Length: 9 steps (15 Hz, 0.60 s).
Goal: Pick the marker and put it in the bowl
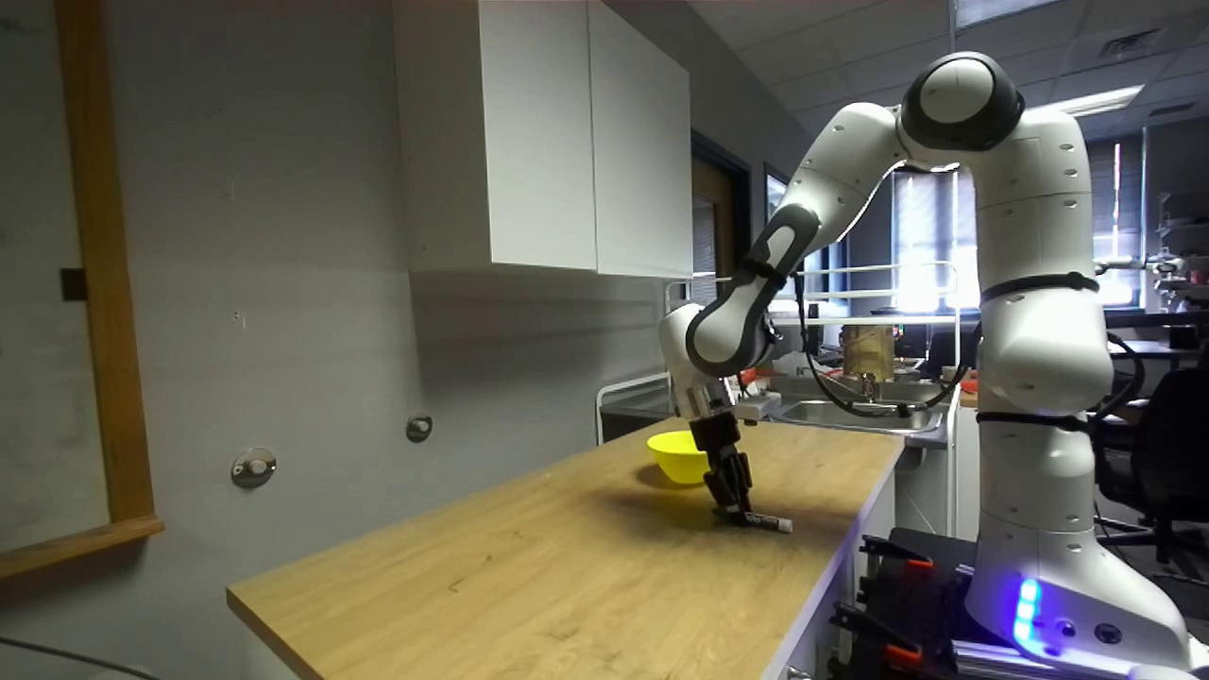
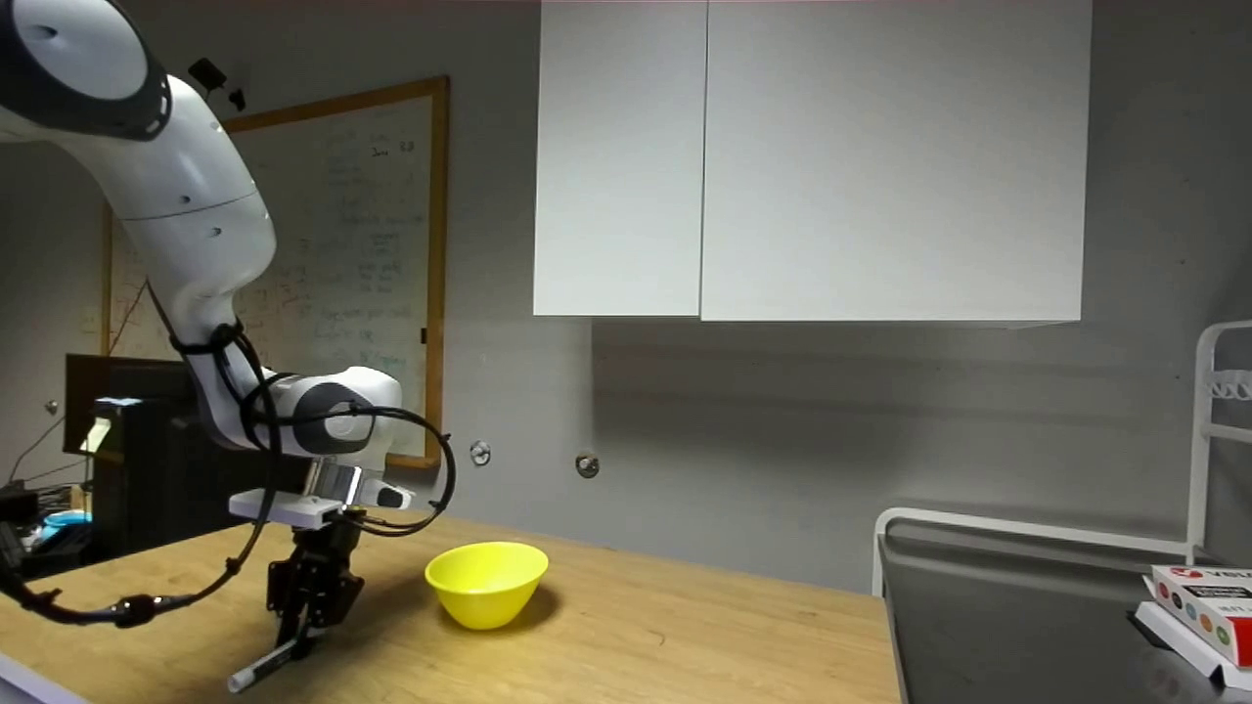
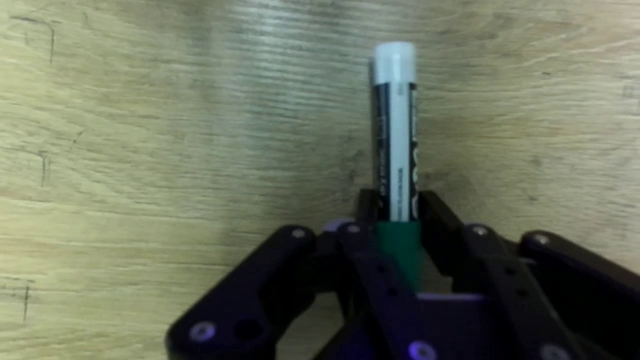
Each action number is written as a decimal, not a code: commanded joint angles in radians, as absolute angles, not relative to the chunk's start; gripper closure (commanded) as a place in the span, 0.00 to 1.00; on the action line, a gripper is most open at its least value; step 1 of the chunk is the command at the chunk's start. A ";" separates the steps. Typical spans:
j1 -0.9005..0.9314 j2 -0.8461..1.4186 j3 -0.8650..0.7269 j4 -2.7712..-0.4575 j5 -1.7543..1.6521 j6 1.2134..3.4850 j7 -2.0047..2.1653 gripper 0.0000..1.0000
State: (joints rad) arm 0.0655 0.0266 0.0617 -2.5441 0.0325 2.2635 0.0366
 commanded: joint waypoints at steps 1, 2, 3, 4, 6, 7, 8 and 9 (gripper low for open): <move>0.073 0.019 0.069 -2.546 0.008 2.246 0.067 0.88; 0.075 0.009 0.070 -2.551 0.003 2.245 0.083 0.85; 0.078 -0.006 0.072 -2.558 0.007 2.239 0.098 0.85; 0.082 -0.019 0.073 -2.561 0.005 2.235 0.124 0.85; 0.088 -0.064 0.080 -2.566 0.014 2.219 0.174 0.85; 0.090 -0.096 0.084 -2.567 0.014 2.210 0.210 0.85; 0.093 -0.126 0.088 -2.563 0.015 2.195 0.246 0.85; 0.094 -0.156 0.095 -2.556 0.004 2.182 0.287 0.85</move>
